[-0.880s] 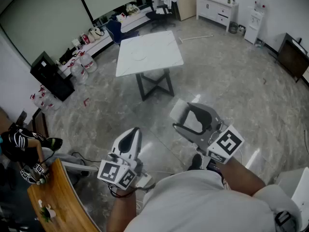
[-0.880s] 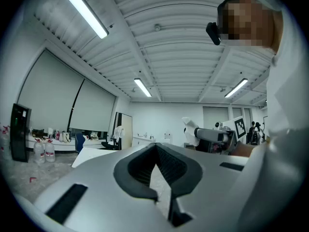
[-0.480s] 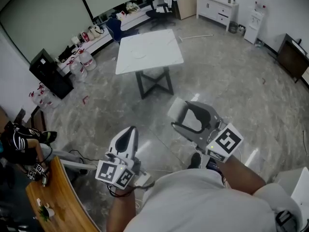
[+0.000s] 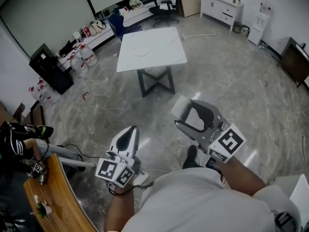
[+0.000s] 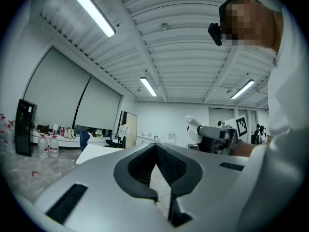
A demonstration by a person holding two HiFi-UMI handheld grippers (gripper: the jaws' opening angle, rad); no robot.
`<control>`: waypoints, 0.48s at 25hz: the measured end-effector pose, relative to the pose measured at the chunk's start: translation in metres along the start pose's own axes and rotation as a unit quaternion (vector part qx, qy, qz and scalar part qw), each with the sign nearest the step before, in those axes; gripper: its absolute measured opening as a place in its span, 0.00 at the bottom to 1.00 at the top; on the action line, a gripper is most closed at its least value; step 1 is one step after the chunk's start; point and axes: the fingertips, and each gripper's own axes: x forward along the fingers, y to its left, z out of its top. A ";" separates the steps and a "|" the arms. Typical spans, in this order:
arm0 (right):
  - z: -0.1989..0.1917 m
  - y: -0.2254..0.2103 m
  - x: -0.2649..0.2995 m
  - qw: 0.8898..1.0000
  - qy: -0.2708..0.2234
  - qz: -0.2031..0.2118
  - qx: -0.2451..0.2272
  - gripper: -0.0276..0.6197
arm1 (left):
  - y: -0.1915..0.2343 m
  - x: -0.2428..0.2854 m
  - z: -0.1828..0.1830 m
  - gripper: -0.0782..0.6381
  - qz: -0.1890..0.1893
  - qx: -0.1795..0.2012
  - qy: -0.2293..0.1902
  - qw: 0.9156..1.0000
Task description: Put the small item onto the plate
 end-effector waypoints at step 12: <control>0.004 -0.142 0.058 0.999 -0.017 0.045 0.007 0.49 | 0.046 0.134 0.020 0.12 0.043 0.002 -0.007 0.999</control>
